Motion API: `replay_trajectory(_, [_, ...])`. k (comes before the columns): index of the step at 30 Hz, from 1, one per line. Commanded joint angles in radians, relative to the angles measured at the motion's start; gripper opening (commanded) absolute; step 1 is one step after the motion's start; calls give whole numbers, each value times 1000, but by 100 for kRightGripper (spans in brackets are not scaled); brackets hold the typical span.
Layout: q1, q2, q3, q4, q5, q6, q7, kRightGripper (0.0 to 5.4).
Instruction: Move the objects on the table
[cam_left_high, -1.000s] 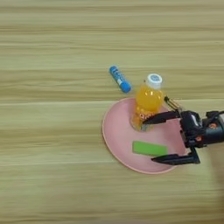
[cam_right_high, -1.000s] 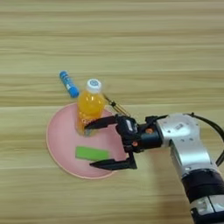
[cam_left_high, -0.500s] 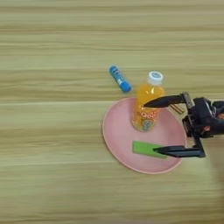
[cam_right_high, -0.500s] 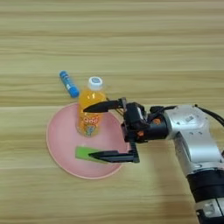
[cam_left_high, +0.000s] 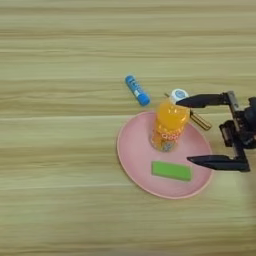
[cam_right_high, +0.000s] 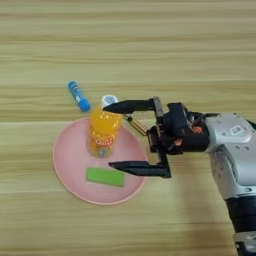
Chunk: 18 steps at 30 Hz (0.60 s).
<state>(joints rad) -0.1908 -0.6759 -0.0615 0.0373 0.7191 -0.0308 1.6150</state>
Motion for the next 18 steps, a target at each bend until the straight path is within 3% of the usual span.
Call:
replay_trajectory(1, [-79,-28,-79,-40,58,34,-17,538])
replay_trajectory(9, [-128,8,-133,-31,101,90,-59,538])
replay_trajectory(18, [-193,65,-158,7,62,96,-153,538])
